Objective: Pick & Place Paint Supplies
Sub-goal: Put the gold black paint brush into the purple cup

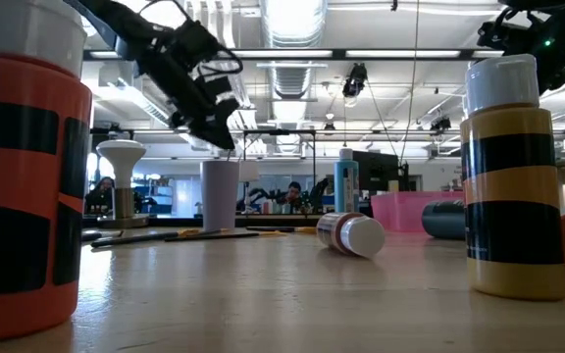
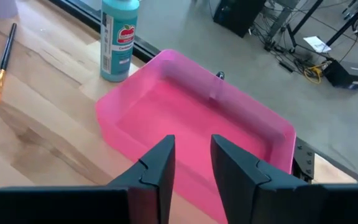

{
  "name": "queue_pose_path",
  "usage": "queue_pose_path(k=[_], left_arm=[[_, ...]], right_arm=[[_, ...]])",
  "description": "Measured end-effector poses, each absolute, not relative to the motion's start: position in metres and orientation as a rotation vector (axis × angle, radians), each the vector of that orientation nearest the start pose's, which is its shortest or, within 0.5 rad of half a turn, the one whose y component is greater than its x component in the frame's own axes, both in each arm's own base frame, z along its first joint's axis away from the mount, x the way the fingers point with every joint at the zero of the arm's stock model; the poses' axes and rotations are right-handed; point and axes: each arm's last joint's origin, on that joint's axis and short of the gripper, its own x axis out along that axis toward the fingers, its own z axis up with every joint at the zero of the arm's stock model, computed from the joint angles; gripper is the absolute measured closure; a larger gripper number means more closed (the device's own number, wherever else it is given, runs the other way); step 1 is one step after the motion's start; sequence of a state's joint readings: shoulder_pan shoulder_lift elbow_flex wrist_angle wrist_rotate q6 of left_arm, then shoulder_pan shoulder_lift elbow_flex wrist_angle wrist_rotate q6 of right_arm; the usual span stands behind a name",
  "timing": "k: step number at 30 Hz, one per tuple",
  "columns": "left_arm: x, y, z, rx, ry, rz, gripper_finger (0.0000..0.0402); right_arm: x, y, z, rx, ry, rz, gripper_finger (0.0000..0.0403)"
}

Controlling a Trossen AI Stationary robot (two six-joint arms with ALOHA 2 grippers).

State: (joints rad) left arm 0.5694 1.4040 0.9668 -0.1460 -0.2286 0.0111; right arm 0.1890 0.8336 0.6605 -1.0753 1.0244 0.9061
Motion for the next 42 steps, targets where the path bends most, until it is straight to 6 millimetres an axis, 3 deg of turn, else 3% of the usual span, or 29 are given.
queue_pose_path(k=[6,13,20,24,28,31,36,42], left_arm=[[0.248,0.166,0.313,-0.029,0.544,0.761,0.0289],[0.229,0.149,0.376,-0.087,0.482,0.748,0.0289],[0.208,0.112,0.424,-0.175,0.421,0.561,0.0289],[0.2,0.087,0.437,-0.203,0.375,0.423,0.029],[0.197,0.064,0.435,-0.182,0.381,0.311,0.0289],[0.203,0.051,0.421,-0.169,0.423,0.245,0.029],[0.224,0.038,0.38,-0.119,0.466,0.158,0.0289],[0.258,0.038,0.323,0.129,0.503,0.078,0.0289]], right_arm=[[0.123,-0.002,0.238,0.037,0.592,-1.096,0.0286],[0.123,-0.002,0.238,0.038,0.588,-1.097,0.0272],[0.124,-0.002,0.238,0.04,0.585,-1.097,0.0254],[0.124,-0.002,0.238,0.041,0.583,-1.097,0.0243],[0.124,-0.002,0.239,0.047,0.576,-1.096,0.0235],[0.127,-0.001,0.239,0.066,0.555,-1.092,0.0229],[0.131,-0.001,0.241,0.08,0.526,-1.077,0.0222],[0.138,0.001,0.245,0.078,0.491,-1.044,0.0218]])
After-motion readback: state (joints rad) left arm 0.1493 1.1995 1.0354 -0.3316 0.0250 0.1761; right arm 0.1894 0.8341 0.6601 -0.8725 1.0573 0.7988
